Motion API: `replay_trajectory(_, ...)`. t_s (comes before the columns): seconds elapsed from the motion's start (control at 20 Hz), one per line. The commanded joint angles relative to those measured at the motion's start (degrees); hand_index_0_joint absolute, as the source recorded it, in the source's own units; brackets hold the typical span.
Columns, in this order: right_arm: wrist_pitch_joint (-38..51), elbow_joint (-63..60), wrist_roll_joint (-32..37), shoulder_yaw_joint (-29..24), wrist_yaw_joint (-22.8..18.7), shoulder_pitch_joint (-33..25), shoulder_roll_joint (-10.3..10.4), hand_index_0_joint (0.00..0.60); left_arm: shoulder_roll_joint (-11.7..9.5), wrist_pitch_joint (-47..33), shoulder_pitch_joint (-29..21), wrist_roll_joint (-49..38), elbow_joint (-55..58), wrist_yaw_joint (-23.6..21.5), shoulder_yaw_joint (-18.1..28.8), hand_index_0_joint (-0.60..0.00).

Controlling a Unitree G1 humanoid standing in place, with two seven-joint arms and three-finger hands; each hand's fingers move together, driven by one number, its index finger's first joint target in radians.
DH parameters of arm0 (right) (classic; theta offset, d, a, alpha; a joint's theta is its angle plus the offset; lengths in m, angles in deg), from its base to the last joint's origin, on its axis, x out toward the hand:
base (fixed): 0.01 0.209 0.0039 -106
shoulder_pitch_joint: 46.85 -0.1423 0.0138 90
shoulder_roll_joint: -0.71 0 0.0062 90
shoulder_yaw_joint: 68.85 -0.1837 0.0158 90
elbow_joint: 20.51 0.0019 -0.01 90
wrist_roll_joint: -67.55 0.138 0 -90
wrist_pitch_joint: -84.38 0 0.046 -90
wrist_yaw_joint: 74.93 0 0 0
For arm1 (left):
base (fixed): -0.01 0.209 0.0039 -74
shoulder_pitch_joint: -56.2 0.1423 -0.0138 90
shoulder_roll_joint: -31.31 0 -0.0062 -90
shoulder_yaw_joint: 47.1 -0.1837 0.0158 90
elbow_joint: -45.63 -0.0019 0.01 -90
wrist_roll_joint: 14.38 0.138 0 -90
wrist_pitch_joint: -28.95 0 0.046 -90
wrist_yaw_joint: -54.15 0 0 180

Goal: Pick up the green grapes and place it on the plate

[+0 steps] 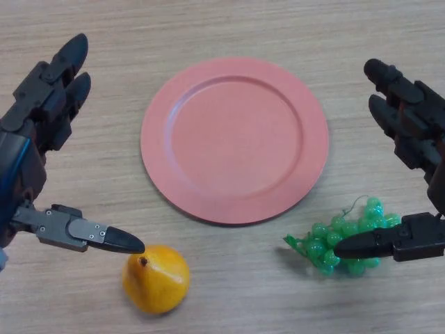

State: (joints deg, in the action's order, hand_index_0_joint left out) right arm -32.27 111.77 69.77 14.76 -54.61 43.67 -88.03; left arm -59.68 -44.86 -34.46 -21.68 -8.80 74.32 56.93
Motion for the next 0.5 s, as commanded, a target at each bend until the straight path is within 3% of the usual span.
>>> replay_trajectory(0.05,9.2,1.8,1.62,-2.25,-0.73,-1.48,-1.2,0.0,-1.41,-8.8,-1.01,0.28,3.32,-0.57,3.23,0.0)
replay_trajectory(0.25,13.31,-1.32,0.06,-2.2,0.89,-1.13,-1.49,0.0,-1.89,-8.19,-1.46,1.27,2.28,0.19,2.69,0.0)
replay_trajectory(0.5,35.89,-16.92,-7.61,-2.69,8.34,2.33,-2.15,0.0,-1.77,-9.84,-1.44,2.53,0.88,0.97,2.19,0.0)
